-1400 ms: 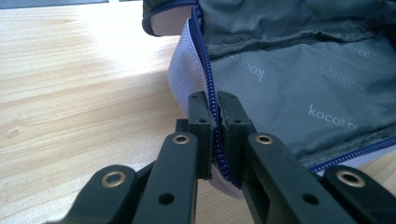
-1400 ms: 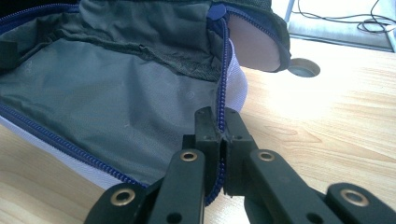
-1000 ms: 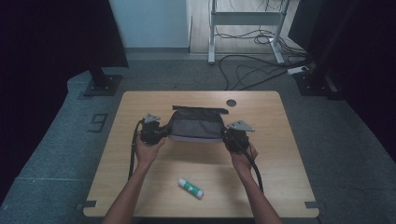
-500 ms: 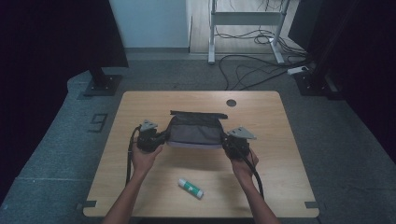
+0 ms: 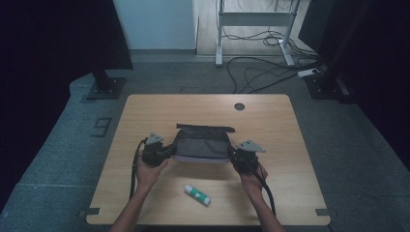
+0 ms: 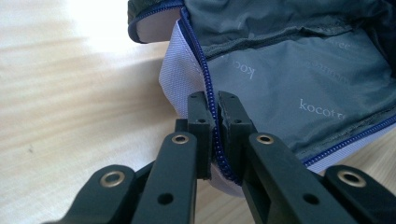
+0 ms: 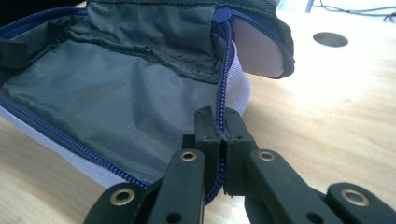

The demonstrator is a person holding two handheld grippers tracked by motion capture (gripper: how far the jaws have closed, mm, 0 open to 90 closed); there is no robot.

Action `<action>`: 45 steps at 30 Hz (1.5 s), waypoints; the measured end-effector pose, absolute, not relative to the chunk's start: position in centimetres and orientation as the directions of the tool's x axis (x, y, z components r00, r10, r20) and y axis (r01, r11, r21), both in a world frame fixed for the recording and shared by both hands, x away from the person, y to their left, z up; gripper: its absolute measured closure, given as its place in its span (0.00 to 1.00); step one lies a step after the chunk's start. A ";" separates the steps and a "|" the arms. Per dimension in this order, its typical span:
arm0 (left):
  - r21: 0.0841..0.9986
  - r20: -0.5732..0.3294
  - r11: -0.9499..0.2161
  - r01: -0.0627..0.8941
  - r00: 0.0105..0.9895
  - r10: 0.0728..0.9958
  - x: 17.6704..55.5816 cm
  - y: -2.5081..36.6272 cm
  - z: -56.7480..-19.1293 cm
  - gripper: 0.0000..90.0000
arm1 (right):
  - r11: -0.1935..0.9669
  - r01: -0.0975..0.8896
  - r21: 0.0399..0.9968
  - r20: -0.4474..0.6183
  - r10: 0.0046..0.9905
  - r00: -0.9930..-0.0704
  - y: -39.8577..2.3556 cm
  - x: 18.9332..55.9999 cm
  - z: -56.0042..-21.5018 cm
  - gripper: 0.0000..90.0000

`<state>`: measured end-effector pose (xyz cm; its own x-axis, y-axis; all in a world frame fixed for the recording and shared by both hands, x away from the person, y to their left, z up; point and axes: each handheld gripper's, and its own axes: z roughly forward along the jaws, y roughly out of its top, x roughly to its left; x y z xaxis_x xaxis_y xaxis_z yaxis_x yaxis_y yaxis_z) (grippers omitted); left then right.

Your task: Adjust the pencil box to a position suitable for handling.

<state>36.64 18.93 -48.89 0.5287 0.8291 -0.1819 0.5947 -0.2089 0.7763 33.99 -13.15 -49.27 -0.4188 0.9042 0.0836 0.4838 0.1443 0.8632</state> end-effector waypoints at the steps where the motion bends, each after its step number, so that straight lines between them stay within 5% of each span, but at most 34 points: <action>1: 0.771 -0.184 -0.212 0.600 0.528 0.829 36.6 18.9 -49.2 0.94 | 0.147 0.491 0.859 0.084 0.904 -0.419 -13.2 33.9 -49.5 0.96; 15: 0.717 -0.211 -0.225 0.660 0.513 0.832 36.2 18.6 -52.4 0.89 | 0.208 0.600 0.773 0.088 0.901 -0.426 -13.2 34.2 -52.8 0.91; 19: 0.711 -0.199 -0.231 0.664 0.505 0.840 36.2 18.3 -52.8 0.68 | 0.224 0.606 0.763 0.075 0.901 -0.427 -13.1 34.3 -53.1 0.85; 23: 0.711 -0.201 -0.220 0.668 0.492 0.847 36.3 18.1 -52.7 0.45 | 0.214 0.590 0.779 0.058 0.912 -0.407 -13.1 34.2 -53.1 0.61; 27: 0.728 -0.205 -0.201 0.655 0.488 0.848 36.4 18.2 -52.4 0.33 | 0.185 0.572 0.799 0.080 0.911 -0.405 -13.4 34.1 -53.1 0.50; 45: 0.806 -0.222 -0.127 0.579 0.493 0.841 34.1 21.8 -49.3 0.33 | 0.177 0.485 0.856 0.101 0.864 -0.493 -14.4 31.6 -51.6 0.46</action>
<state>34.09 21.77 -49.34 0.4929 0.8414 -0.2216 0.5788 -0.1269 0.8055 31.65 -14.41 -51.57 -0.4932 0.8641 0.1007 0.4850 0.1770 0.8564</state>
